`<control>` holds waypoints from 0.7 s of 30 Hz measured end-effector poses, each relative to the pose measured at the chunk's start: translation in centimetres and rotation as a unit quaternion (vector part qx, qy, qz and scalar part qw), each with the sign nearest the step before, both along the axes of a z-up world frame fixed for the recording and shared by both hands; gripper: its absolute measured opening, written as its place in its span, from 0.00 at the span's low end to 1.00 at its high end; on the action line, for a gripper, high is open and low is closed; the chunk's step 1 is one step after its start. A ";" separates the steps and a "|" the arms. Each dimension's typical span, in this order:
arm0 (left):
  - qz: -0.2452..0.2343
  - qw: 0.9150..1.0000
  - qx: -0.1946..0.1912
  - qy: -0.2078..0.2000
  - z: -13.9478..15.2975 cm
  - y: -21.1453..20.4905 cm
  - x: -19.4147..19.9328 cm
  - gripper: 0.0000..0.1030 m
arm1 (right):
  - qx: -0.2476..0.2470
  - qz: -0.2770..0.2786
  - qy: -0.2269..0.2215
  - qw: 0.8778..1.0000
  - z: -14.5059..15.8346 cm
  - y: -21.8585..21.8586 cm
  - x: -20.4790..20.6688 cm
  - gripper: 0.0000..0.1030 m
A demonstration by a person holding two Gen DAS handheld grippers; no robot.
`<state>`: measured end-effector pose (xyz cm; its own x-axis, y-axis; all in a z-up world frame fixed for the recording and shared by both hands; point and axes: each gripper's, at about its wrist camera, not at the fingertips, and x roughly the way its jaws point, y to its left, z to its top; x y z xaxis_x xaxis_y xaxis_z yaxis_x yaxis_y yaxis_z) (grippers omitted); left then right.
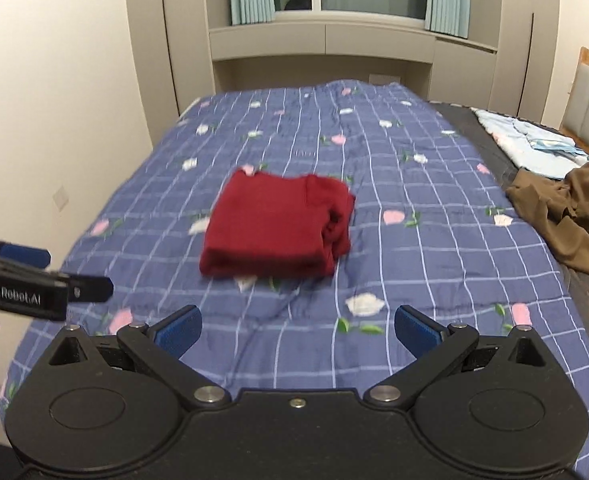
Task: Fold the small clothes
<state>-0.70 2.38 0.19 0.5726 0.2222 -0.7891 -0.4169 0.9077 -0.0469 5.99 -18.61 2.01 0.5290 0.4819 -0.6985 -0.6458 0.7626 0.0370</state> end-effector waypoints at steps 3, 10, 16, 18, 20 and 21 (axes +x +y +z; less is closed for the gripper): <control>0.007 1.000 -0.003 0.006 -0.2 0.2 -0.3 0.99 | -0.006 0.001 0.004 1.000 -0.6 -0.1 -0.3 0.99; 0.007 1.000 -0.004 0.011 -0.2 0.3 -0.5 0.99 | -0.002 -0.002 0.006 1.000 -0.6 -0.3 -0.2 0.99; 0.005 1.000 -0.004 0.013 -0.2 0.1 -0.6 0.99 | -0.002 -0.004 0.006 1.000 -0.5 -0.4 0.0 0.99; 0.005 1.000 -0.003 0.014 -0.2 0.0 -0.5 0.99 | -0.002 -0.004 0.006 1.000 -0.5 -0.4 0.0 0.99; 0.005 1.000 -0.003 0.013 -0.2 0.0 -0.6 0.99 | -0.003 -0.003 0.006 1.000 -0.5 -0.4 0.0 0.99; 0.004 1.000 -0.003 0.013 -0.2 -0.1 -0.6 0.99 | -0.002 -0.003 0.006 1.000 -0.5 -0.4 0.0 0.99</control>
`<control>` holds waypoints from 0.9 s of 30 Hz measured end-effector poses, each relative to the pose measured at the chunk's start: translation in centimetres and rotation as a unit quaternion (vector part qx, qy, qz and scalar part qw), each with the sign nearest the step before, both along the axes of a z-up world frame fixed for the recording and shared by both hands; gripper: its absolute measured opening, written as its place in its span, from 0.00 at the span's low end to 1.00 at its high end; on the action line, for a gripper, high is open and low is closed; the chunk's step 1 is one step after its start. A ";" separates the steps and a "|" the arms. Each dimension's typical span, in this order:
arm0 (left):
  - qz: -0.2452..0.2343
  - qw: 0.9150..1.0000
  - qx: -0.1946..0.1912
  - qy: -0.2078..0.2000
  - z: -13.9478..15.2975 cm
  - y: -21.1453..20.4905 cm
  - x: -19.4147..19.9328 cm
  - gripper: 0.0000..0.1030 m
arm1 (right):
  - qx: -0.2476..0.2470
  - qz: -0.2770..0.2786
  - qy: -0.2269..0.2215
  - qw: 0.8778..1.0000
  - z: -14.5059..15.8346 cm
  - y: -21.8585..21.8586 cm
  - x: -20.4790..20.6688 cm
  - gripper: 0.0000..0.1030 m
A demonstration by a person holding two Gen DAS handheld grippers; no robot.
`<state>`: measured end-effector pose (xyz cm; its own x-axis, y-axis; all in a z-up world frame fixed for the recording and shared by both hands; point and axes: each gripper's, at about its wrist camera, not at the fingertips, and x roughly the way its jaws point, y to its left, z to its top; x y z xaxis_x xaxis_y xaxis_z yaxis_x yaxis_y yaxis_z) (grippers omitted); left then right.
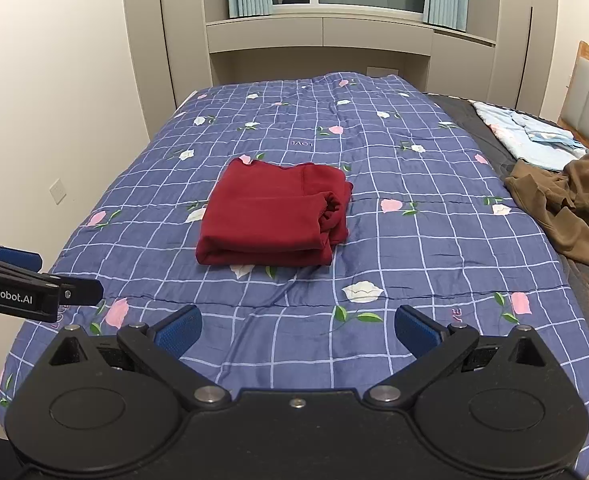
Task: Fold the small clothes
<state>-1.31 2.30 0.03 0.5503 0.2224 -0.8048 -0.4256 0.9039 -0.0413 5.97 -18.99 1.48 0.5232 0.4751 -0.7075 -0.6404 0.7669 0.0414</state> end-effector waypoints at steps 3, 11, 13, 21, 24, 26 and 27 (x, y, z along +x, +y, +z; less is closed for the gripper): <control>-0.002 1.000 0.001 0.001 0.0 0.0 0.0 0.99 | -0.001 0.000 0.001 1.000 -0.1 0.0 0.0 0.99; 0.000 1.000 0.000 0.002 0.0 0.1 0.0 0.99 | -0.001 0.000 0.001 1.000 -0.1 0.0 0.0 0.99; -0.001 1.000 0.001 0.002 0.0 0.1 -0.1 0.99 | -0.001 0.000 0.001 1.000 -0.1 0.0 0.0 0.99; -0.001 1.000 0.001 0.006 0.0 0.2 0.0 0.99 | -0.002 0.000 0.001 1.000 -0.1 0.0 0.0 0.99; -0.007 1.000 -0.004 0.018 0.1 0.2 0.2 0.99 | -0.002 0.000 0.001 1.000 -0.1 0.0 0.0 0.99; -0.010 1.000 -0.002 0.014 0.2 0.1 0.2 0.99 | -0.003 0.000 0.001 1.000 -0.1 0.0 0.0 0.99; -0.012 1.000 -0.004 0.011 0.2 0.1 0.2 0.99 | -0.003 0.000 0.000 1.000 -0.1 0.0 0.0 0.99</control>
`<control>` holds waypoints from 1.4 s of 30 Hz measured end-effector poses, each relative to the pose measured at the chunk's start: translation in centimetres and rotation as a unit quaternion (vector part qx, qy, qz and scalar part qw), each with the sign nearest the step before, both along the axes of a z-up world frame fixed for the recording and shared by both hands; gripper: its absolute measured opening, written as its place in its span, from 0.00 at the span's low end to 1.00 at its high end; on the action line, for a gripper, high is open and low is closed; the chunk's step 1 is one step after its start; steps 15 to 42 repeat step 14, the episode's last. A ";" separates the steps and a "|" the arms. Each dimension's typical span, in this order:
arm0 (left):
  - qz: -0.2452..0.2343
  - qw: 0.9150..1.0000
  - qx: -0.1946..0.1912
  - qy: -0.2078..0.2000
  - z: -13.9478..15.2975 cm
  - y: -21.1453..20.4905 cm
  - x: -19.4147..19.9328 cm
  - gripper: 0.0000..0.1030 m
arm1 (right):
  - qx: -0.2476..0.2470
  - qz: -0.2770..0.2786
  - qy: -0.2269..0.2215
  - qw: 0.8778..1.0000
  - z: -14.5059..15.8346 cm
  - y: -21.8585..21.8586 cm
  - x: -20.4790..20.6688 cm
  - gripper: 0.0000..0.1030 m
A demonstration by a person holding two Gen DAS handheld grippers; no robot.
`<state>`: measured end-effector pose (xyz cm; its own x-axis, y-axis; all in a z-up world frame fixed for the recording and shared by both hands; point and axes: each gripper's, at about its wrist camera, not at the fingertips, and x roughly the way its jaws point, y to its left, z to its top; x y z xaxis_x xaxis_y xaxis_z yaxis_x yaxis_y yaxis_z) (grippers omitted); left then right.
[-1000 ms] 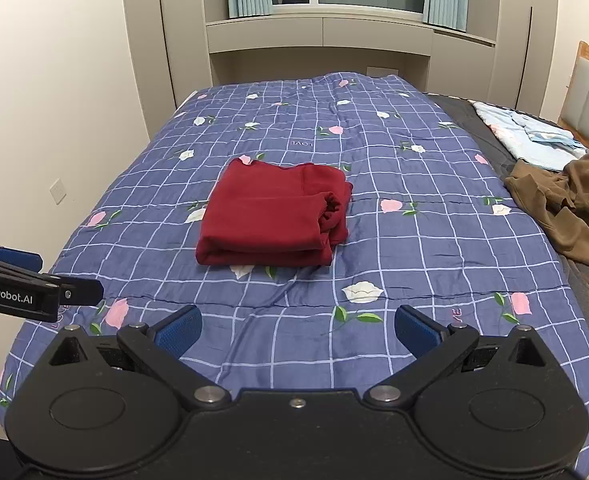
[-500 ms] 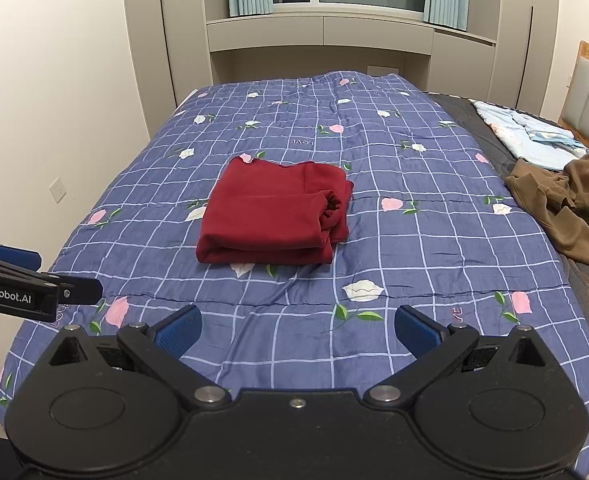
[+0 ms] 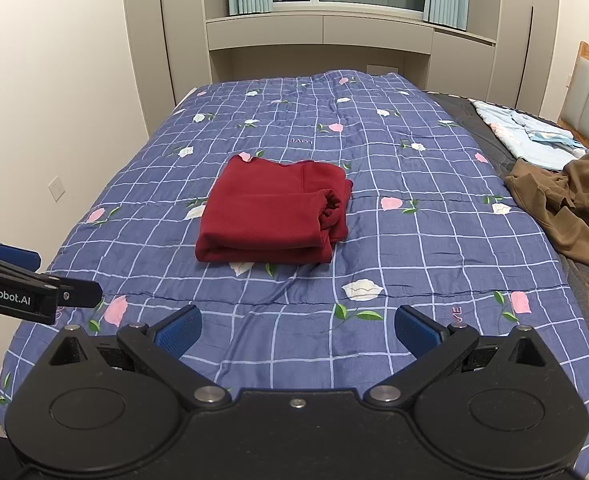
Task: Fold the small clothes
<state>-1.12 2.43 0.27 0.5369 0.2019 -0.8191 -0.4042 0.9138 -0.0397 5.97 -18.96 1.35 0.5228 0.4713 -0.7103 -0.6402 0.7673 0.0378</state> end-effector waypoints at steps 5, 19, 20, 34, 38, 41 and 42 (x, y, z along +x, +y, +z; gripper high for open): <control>-0.006 1.000 -0.011 -0.006 0.1 0.0 0.0 0.99 | 0.000 0.000 0.000 1.000 0.0 0.0 0.0 0.99; -0.004 1.000 -0.014 -0.007 0.1 -0.1 0.0 0.99 | 0.000 0.002 0.000 1.000 -0.1 0.0 0.0 0.99; -0.004 1.000 -0.014 -0.007 0.1 -0.1 0.0 0.99 | 0.000 0.002 0.000 1.000 -0.1 0.0 0.0 0.99; -0.004 1.000 -0.014 -0.007 0.1 -0.1 0.0 0.99 | 0.000 0.002 0.000 1.000 -0.1 0.0 0.0 0.99; -0.004 1.000 -0.014 -0.007 0.1 -0.1 0.0 0.99 | 0.000 0.002 0.000 1.000 -0.1 0.0 0.0 0.99; -0.004 1.000 -0.014 -0.007 0.1 -0.1 0.0 0.99 | 0.000 0.002 0.000 1.000 -0.1 0.0 0.0 0.99; -0.004 1.000 -0.014 -0.007 0.1 -0.1 0.0 0.99 | 0.000 0.002 0.000 1.000 -0.1 0.0 0.0 0.99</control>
